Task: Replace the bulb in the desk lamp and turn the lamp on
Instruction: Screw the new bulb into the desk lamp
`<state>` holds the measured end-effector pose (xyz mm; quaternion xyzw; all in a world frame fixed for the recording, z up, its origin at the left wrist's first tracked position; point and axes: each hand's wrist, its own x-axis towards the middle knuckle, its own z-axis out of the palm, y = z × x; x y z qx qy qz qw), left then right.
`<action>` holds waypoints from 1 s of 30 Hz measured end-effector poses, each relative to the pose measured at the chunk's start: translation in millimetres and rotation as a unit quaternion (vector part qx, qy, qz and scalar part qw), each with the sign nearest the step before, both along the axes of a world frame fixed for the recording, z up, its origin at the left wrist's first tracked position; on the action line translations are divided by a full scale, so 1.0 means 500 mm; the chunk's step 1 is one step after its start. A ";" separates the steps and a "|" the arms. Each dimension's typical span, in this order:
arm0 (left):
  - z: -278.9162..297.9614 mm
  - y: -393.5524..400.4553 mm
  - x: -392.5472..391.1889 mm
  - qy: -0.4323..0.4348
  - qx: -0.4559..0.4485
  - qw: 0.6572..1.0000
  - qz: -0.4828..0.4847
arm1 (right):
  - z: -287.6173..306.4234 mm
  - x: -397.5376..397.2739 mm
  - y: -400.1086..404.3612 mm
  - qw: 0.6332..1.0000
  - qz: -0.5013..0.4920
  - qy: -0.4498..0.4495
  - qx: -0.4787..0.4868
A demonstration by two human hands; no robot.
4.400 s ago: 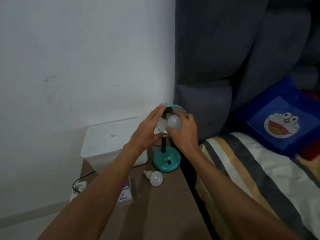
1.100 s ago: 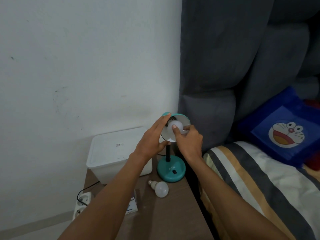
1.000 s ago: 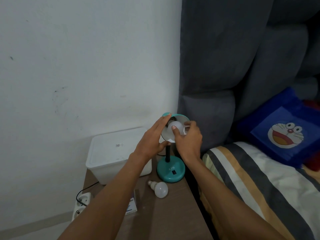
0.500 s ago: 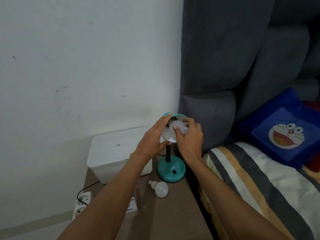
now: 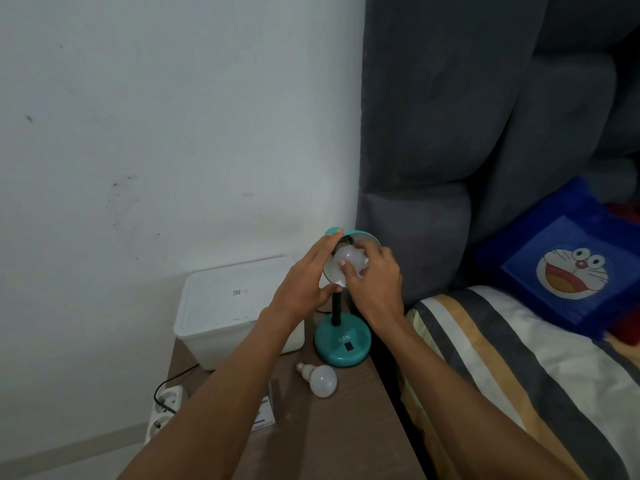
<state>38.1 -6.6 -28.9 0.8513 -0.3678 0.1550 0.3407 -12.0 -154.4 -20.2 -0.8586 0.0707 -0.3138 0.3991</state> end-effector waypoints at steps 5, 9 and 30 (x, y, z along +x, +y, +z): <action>0.001 0.001 -0.002 -0.001 0.002 1.000 0.004 | -0.002 0.007 -0.009 0.995 -0.031 0.054 0.083; 0.003 0.000 -0.003 -0.004 0.005 1.000 0.005 | -0.002 0.010 -0.008 0.991 -0.054 0.069 0.101; 0.001 -0.002 0.000 -0.005 0.002 1.000 0.004 | -0.002 0.008 0.002 0.994 -0.020 0.054 0.090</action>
